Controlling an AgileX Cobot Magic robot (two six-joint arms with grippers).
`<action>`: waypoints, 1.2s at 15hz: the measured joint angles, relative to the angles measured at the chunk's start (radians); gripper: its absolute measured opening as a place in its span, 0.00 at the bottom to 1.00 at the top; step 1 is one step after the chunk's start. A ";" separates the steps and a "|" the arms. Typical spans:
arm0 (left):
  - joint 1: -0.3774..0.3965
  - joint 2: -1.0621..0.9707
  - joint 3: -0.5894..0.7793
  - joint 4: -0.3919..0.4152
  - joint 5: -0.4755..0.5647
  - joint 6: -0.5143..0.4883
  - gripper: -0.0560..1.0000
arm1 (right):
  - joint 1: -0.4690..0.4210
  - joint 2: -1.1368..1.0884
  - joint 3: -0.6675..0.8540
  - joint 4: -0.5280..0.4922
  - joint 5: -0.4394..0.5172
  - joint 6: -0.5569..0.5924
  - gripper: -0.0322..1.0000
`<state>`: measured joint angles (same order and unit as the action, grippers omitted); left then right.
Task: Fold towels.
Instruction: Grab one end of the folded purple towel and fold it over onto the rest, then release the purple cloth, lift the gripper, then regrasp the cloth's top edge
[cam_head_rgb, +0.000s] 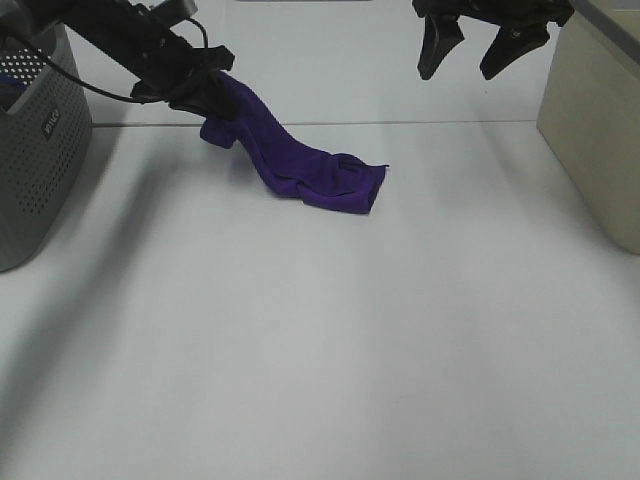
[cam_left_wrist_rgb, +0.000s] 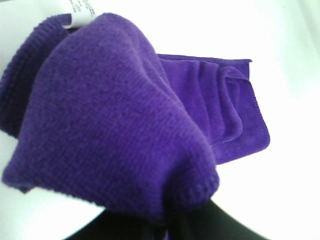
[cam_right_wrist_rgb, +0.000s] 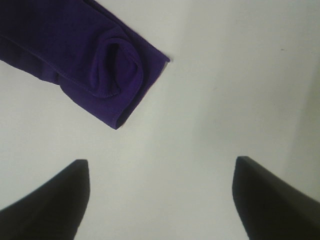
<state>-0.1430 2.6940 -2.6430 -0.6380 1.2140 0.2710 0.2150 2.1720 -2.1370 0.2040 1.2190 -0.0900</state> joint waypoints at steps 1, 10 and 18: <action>-0.030 0.000 0.000 -0.001 0.000 0.014 0.08 | 0.000 -0.008 0.000 0.000 0.000 0.000 0.78; -0.243 0.001 0.000 0.004 -0.199 -0.080 0.45 | 0.000 -0.092 0.000 0.024 0.002 0.001 0.78; -0.283 0.001 -0.020 -0.062 -0.262 -0.091 0.74 | 0.000 -0.170 0.000 0.028 0.003 0.001 0.78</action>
<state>-0.4260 2.6950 -2.6630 -0.7000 0.9520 0.1800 0.2150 2.0020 -2.1370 0.2320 1.2220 -0.0890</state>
